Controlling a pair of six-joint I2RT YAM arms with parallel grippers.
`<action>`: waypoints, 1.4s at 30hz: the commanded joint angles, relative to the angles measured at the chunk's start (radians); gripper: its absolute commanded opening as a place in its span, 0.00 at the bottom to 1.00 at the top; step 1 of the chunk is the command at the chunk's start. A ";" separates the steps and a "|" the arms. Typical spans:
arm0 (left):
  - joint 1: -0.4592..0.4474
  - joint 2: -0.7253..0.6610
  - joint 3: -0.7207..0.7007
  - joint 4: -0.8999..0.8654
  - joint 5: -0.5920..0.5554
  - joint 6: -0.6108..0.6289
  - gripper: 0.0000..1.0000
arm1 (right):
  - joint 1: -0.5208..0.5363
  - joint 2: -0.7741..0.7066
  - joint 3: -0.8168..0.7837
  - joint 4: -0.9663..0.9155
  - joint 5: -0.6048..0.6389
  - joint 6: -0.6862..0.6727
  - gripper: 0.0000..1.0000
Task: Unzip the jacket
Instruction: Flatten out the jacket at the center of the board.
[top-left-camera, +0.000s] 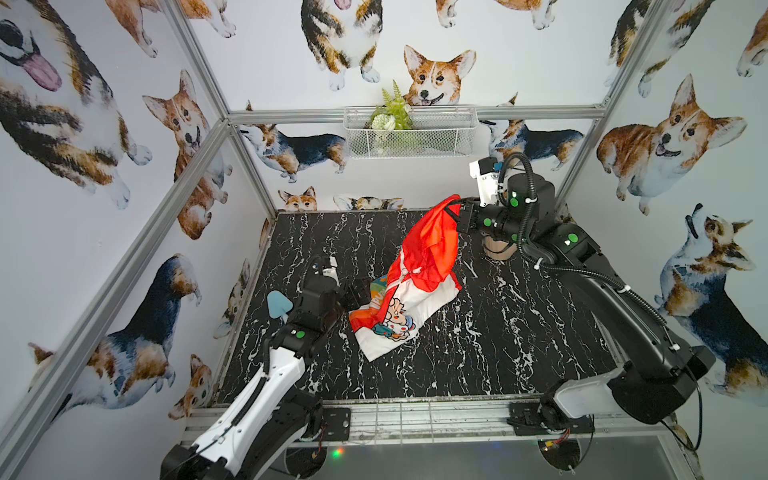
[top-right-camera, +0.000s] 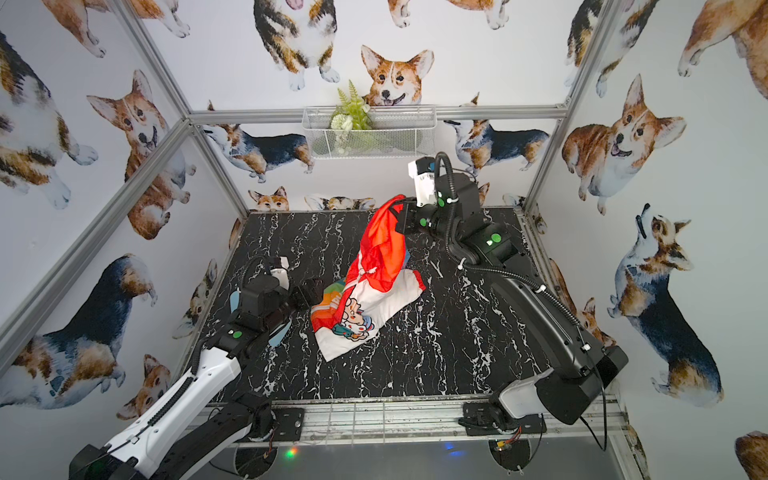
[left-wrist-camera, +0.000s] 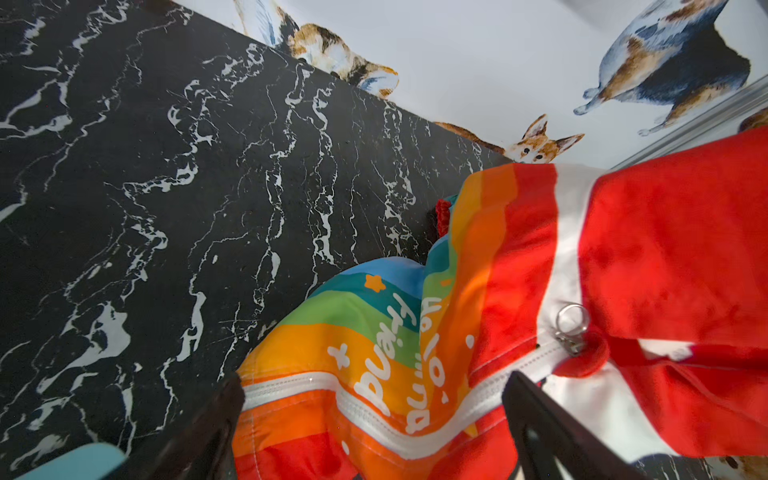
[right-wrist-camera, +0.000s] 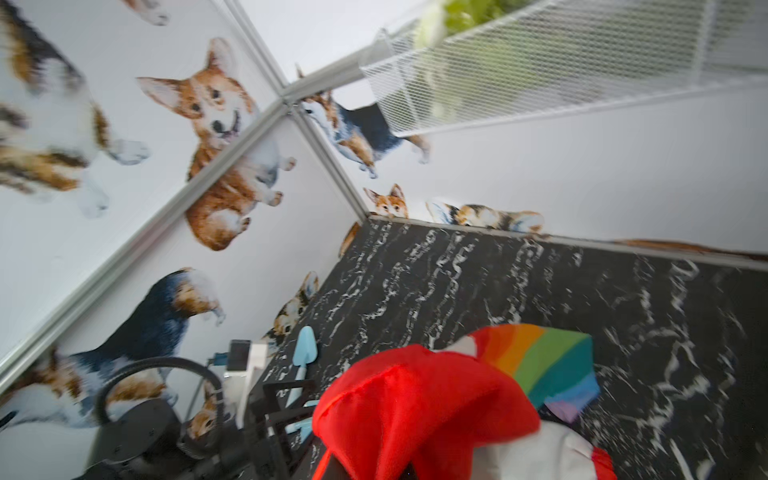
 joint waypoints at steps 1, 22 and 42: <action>0.003 -0.026 0.000 -0.028 -0.030 -0.002 1.00 | 0.020 -0.036 0.080 -0.054 -0.015 -0.077 0.00; -0.044 0.237 0.112 0.031 0.071 0.058 1.00 | -0.436 -0.554 -0.750 -0.257 0.411 0.267 0.00; -0.296 1.288 1.147 -0.293 0.119 0.166 1.00 | -0.495 -0.591 -1.188 -0.102 0.237 0.283 0.00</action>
